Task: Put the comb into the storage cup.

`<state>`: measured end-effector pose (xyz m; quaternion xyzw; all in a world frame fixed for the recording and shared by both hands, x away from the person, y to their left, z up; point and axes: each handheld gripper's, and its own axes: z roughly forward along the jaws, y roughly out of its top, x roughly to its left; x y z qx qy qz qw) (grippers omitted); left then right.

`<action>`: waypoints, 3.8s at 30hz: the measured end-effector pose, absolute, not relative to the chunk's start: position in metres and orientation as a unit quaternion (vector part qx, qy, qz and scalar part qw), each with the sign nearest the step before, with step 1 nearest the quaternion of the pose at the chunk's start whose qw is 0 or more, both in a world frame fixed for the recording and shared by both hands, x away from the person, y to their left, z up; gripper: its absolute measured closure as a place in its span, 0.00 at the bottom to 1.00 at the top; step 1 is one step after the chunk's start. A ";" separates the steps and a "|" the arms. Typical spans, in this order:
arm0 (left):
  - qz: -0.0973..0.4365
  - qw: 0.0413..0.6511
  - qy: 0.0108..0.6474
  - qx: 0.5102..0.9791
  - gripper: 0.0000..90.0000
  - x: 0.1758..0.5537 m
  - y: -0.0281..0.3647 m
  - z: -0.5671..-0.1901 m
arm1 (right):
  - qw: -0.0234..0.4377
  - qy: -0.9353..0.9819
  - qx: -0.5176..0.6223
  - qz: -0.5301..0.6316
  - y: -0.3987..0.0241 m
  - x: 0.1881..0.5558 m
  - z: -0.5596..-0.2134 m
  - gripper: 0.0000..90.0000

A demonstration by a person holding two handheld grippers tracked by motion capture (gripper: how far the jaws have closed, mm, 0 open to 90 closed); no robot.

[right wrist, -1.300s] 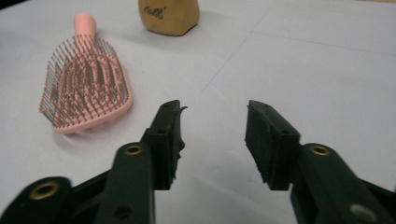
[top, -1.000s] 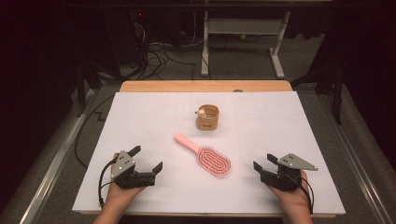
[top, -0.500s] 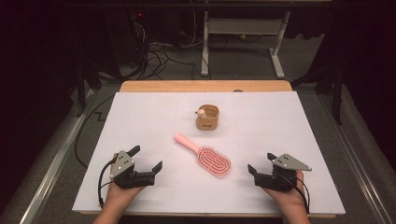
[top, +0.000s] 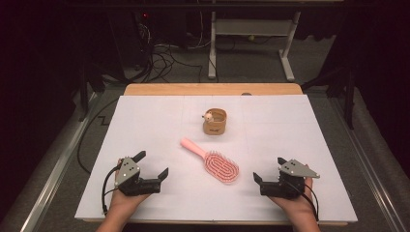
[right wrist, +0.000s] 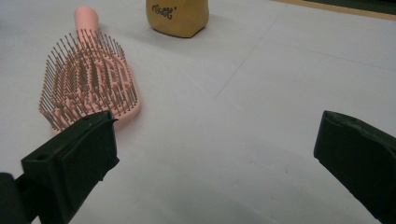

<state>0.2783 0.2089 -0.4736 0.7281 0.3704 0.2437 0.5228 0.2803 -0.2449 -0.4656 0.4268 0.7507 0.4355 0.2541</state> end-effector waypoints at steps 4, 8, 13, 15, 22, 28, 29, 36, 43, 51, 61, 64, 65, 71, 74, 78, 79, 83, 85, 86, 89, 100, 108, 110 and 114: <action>0.243 0.524 0.370 0.728 0.01 0.278 0.209 -0.473 | 0.258 0.753 0.420 0.436 -0.242 0.279 -0.463 0.00; 0.246 0.523 0.371 0.727 0.01 0.278 0.209 -0.473 | 0.257 0.757 0.417 0.433 -0.241 0.278 -0.463 0.00; 0.243 0.520 0.371 0.730 0.01 0.278 0.209 -0.474 | 0.250 0.765 0.415 0.424 -0.238 0.277 -0.462 0.00; 0.244 0.519 0.371 0.730 0.01 0.278 0.209 -0.474 | 0.250 0.767 0.415 0.422 -0.238 0.277 -0.462 0.00; 0.242 0.521 0.373 0.729 0.02 0.278 0.209 -0.474 | 0.230 0.783 0.418 0.399 -0.234 0.277 -0.464 0.00; 0.239 0.522 0.374 0.729 0.03 0.278 0.210 -0.474 | 0.215 0.797 0.417 0.380 -0.231 0.278 -0.467 0.00; 0.240 0.522 0.374 0.728 0.03 0.278 0.210 -0.474 | 0.213 0.800 0.416 0.376 -0.230 0.279 -0.468 0.00; 0.240 0.523 0.376 0.727 0.03 0.278 0.210 -0.474 | 0.190 0.818 0.412 0.354 -0.226 0.279 -0.472 0.00; 0.235 0.525 0.380 0.724 0.03 0.278 0.211 -0.474 | 0.173 0.829 0.410 0.339 -0.223 0.278 -0.472 0.00; 0.242 0.526 0.376 0.723 0.04 0.278 0.211 -0.472 | 0.148 0.839 0.401 0.338 -0.216 0.278 -0.474 0.00; 0.244 0.531 0.376 0.719 0.00 0.279 0.211 -0.472 | 0.130 0.852 0.392 0.323 -0.194 0.290 -0.473 0.00; 0.242 0.531 0.377 0.719 0.00 0.280 0.211 -0.473 | 0.129 0.862 0.385 0.303 -0.185 0.297 -0.471 0.00; 0.242 0.530 0.376 0.721 0.00 0.280 0.211 -0.473 | 0.128 0.866 0.382 0.297 -0.181 0.300 -0.469 0.00; 0.246 0.530 0.373 0.721 0.00 0.281 0.211 -0.473 | 0.113 0.884 0.370 0.263 -0.162 0.317 -0.462 0.00; 0.251 0.533 0.373 0.717 0.00 0.280 0.212 -0.472 | 0.104 0.890 0.366 0.250 -0.154 0.327 -0.460 0.00; 0.250 0.533 0.372 0.717 0.00 0.281 0.212 -0.472 | 0.097 0.898 0.359 0.233 -0.143 0.337 -0.457 0.00; 0.250 0.533 0.372 0.718 0.00 0.281 0.212 -0.472 | 0.094 0.901 0.359 0.227 -0.140 0.339 -0.456 0.00; 0.250 0.532 0.371 0.719 0.00 0.280 0.211 -0.472 | 0.088 0.910 0.349 0.207 -0.130 0.346 -0.457 0.00; 0.249 0.531 0.371 0.720 0.00 0.280 0.211 -0.472 | 0.089 0.912 0.345 0.204 -0.128 0.348 -0.457 0.00; 0.248 0.532 0.371 0.720 0.00 0.281 0.211 -0.473 | 0.087 0.918 0.336 0.193 -0.124 0.351 -0.456 0.00; 0.248 0.531 0.371 0.720 0.00 0.281 0.211 -0.473 | 0.081 0.924 0.330 0.179 -0.117 0.355 -0.456 0.00; 0.248 0.531 0.373 0.719 0.00 0.280 0.211 -0.473 | 0.068 0.941 0.303 0.133 -0.097 0.368 -0.456 0.05; 0.247 0.532 0.372 0.719 0.00 0.280 0.211 -0.473 | 0.058 0.950 0.286 0.113 -0.090 0.372 -0.454 0.12; 0.247 0.532 0.372 0.720 0.00 0.280 0.211 -0.473 | 0.057 0.951 0.285 0.108 -0.088 0.373 -0.453 0.15; 0.247 0.532 0.372 0.719 0.00 0.280 0.211 -0.473 | 0.050 0.953 0.284 0.097 -0.085 0.375 -0.451 0.18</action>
